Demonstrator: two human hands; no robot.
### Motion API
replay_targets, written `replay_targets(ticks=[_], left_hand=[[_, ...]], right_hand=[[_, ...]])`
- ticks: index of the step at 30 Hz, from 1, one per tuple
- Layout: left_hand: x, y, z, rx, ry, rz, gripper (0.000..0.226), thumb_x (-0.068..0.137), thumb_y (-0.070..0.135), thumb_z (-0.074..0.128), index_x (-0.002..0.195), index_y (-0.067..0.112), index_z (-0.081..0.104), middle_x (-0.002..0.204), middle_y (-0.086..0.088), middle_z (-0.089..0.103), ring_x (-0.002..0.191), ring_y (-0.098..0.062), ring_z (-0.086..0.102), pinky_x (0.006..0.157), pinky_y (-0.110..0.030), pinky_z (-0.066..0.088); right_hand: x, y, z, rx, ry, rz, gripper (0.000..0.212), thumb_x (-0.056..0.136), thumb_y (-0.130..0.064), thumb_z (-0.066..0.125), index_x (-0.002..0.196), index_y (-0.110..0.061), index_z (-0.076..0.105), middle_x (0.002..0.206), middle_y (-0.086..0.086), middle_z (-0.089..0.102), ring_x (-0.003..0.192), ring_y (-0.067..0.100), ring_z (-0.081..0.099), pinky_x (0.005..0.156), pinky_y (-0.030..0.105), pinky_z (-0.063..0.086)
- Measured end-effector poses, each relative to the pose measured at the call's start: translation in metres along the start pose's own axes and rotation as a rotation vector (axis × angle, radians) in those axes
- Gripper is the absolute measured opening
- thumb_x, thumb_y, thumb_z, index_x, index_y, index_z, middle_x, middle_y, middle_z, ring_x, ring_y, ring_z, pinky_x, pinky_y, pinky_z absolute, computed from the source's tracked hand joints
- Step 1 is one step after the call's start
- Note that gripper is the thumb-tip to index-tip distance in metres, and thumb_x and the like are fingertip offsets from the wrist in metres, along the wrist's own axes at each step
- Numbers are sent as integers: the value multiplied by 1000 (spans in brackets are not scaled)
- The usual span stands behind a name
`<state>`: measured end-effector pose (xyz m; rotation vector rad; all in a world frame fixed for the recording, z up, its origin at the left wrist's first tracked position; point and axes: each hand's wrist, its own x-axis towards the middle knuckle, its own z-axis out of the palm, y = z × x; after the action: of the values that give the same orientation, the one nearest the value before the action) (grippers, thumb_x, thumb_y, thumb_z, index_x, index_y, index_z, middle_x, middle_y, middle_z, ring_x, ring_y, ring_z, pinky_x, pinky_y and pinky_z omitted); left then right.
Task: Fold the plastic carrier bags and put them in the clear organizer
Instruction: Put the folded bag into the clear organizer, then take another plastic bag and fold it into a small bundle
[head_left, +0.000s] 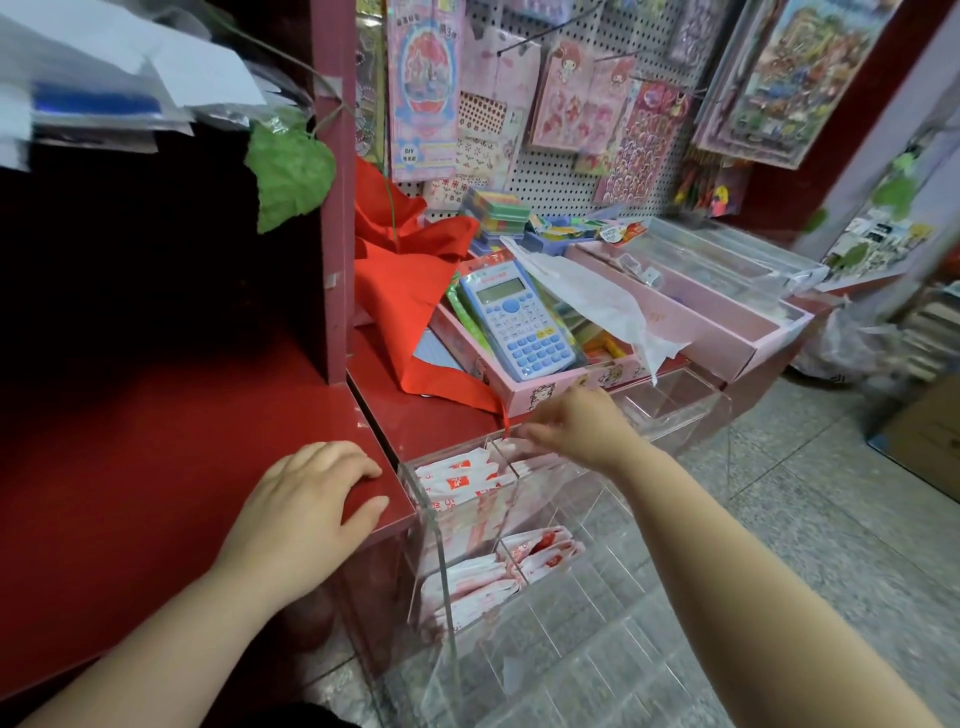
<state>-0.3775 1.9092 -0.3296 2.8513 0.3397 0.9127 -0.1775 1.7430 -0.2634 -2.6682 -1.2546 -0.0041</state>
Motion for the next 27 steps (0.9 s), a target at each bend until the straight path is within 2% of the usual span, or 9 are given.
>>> replay_targets(ticks=[2, 4, 8, 14, 17, 19, 22, 25, 27], left_hand=[[0, 0, 2, -3, 3, 1, 37, 72, 45, 40, 79, 22, 67, 83, 9, 64, 81, -8, 56, 67, -30, 51], [2, 0, 3, -8, 17, 5, 37, 73, 44, 40, 79, 21, 68, 83, 9, 64, 84, -5, 46, 68, -31, 50], [2, 0, 6, -4, 41, 20, 37, 73, 43, 40, 80, 19, 68, 82, 8, 63, 85, -7, 42, 76, -22, 40], [4, -1, 8, 29, 61, 20, 37, 73, 43, 41, 79, 20, 68, 81, 8, 63, 84, -8, 42, 76, -24, 34], [5, -3, 7, 18, 58, 22, 49, 86, 54, 32, 79, 22, 68, 82, 10, 63, 84, -5, 43, 68, -27, 47], [4, -2, 4, -28, 7, 12, 66, 93, 60, 16, 80, 21, 68, 83, 10, 64, 86, -5, 47, 65, -28, 44], [5, 3, -8, -288, -74, -154, 80, 80, 75, 18, 97, 16, 68, 97, 3, 67, 97, -17, 59, 79, -27, 38], [7, 9, -26, -736, -123, -534, 49, 86, 59, 38, 112, 21, 55, 105, -2, 65, 104, -19, 57, 75, -3, 33], [11, 12, -37, -959, -62, -712, 31, 98, 34, 35, 121, 18, 47, 105, -10, 64, 94, -20, 59, 68, 2, 35]], right_hand=[[-1, 9, -8, 112, 309, 37, 24, 86, -26, 61, 97, -7, 70, 95, 7, 70, 85, 17, 58, 84, 31, 43], [4, 22, -14, -18, 546, 165, 36, 85, -25, 62, 115, -6, 60, 116, 11, 61, 106, 26, 50, 91, 31, 30], [25, 46, -12, -145, 416, 491, 60, 90, -23, 54, 141, -10, 25, 150, 10, 22, 138, 27, 16, 109, 35, 10], [43, 67, -17, -158, 548, 583, 28, 92, -14, 43, 112, -4, 60, 121, 15, 57, 120, 30, 41, 100, 37, 24], [38, 45, -17, 80, 811, 414, 28, 86, -13, 46, 101, 4, 63, 106, 21, 63, 108, 37, 52, 95, 38, 30], [27, 22, -14, 231, 938, 212, 22, 78, -8, 49, 88, 7, 63, 90, 22, 66, 88, 38, 60, 81, 37, 40], [-1, -18, -4, 303, 989, -12, 27, 72, -16, 43, 80, 0, 63, 82, 15, 68, 79, 31, 64, 71, 28, 40], [-33, -59, 17, 356, 951, -204, 26, 69, -14, 43, 92, -13, 56, 94, 10, 67, 99, 22, 53, 82, 30, 35], [-52, -81, 32, 362, 862, -399, 25, 67, -12, 44, 92, -17, 48, 103, -1, 61, 105, 20, 49, 89, 33, 35]])
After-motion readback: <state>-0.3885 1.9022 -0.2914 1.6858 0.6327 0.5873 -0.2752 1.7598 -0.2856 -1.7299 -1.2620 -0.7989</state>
